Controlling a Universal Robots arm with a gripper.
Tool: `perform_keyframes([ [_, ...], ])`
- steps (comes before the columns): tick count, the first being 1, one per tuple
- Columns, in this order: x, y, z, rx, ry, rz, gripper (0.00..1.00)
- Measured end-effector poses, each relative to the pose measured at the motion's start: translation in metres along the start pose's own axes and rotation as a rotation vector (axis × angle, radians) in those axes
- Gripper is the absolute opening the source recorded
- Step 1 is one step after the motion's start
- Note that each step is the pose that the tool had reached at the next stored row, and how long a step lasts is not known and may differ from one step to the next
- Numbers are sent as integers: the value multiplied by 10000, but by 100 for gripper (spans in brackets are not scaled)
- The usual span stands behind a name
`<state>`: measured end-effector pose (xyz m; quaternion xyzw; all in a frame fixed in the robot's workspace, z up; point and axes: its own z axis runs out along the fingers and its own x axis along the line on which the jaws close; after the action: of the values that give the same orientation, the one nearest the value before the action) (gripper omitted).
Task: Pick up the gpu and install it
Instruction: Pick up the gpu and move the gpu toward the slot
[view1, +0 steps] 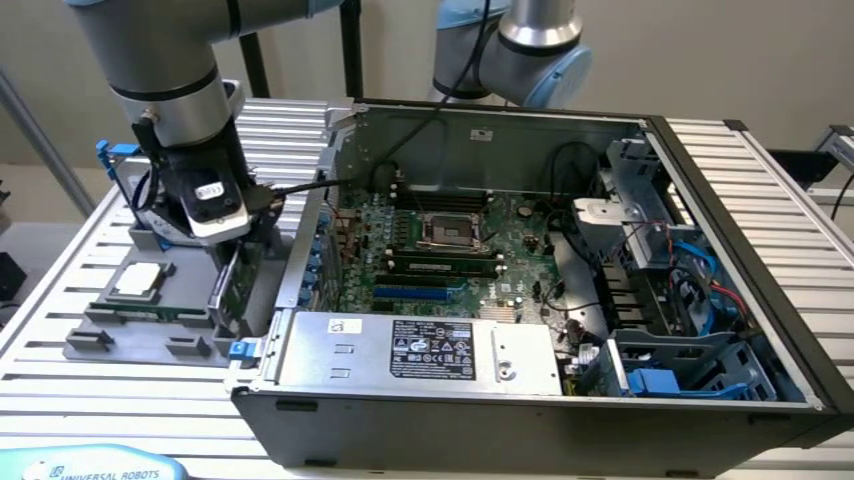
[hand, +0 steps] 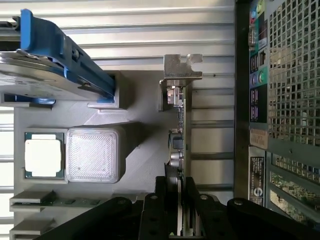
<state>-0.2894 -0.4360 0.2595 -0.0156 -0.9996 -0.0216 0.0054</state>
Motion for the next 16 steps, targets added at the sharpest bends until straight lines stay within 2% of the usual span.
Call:
perform_keyframes([
  [16, 8, 31, -719, 0, 0, 0, 27],
])
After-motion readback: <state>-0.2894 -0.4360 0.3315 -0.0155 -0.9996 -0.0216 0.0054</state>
